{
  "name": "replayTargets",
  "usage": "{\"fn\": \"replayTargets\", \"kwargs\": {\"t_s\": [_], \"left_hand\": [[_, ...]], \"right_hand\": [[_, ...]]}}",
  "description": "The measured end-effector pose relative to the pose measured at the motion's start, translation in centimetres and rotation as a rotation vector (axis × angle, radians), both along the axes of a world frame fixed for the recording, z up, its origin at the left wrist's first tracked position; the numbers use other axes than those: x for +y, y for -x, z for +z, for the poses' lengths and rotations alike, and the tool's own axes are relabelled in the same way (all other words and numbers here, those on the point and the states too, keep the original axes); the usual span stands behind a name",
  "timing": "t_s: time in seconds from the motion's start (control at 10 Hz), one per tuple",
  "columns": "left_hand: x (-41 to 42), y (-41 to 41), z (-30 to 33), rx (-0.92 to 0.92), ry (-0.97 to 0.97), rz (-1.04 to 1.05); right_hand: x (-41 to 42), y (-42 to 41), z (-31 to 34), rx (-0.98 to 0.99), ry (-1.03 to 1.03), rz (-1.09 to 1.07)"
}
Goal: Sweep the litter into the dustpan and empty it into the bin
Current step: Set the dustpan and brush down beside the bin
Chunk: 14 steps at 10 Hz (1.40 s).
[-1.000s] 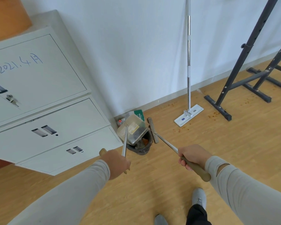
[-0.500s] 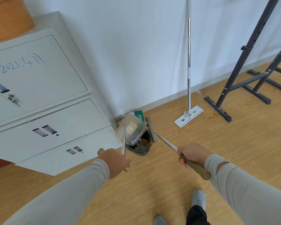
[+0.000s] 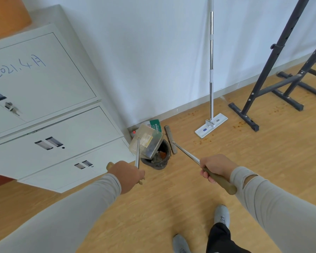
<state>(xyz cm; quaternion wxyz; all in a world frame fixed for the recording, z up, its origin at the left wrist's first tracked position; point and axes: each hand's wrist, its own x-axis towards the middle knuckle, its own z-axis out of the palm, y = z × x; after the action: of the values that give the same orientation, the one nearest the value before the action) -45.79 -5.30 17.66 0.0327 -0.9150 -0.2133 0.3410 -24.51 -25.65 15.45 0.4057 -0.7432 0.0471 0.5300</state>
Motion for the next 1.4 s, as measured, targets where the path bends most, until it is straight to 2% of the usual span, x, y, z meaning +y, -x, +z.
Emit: {"fn": "replayTargets", "kwargs": {"t_s": [0.2, 0.3, 0.5, 0.6, 0.8, 1.0, 1.2, 1.4], "left_hand": [[0.5, -0.5, 0.5, 0.091, -0.024, -0.106], [1.2, -0.4, 0.6, 0.045, -0.071, -0.116], [1.8, -2.1, 3.9, -0.394, -0.072, 0.050], [1.9, -3.9, 6.6, -0.629, 0.044, 0.293], [2.5, -6.8, 9.0, -0.886, 0.240, 0.681], [1.7, -10.7, 8.3, -0.961, 0.333, 0.875], [-0.4, -17.3, 5.5, -0.958, 0.377, 0.988], [-3.5, -23.5, 2.4, -0.903, 0.349, 1.053]], "right_hand": [[0.1, -0.1, 0.4, -0.001, -0.016, 0.008], [0.3, -0.5, 0.5, 0.007, -0.025, -0.008], [0.4, -3.6, 3.6, 0.060, -0.084, -0.047], [0.8, -5.8, 6.4, 0.079, -0.162, -0.083], [1.5, -9.4, 11.3, 0.039, -0.269, -0.029], [1.8, -13.8, 11.9, -0.004, -0.428, -0.017], [2.5, -19.6, 10.6, -0.167, -0.491, -0.099], [1.5, -25.0, 9.4, -0.099, -0.618, -0.181]]}}
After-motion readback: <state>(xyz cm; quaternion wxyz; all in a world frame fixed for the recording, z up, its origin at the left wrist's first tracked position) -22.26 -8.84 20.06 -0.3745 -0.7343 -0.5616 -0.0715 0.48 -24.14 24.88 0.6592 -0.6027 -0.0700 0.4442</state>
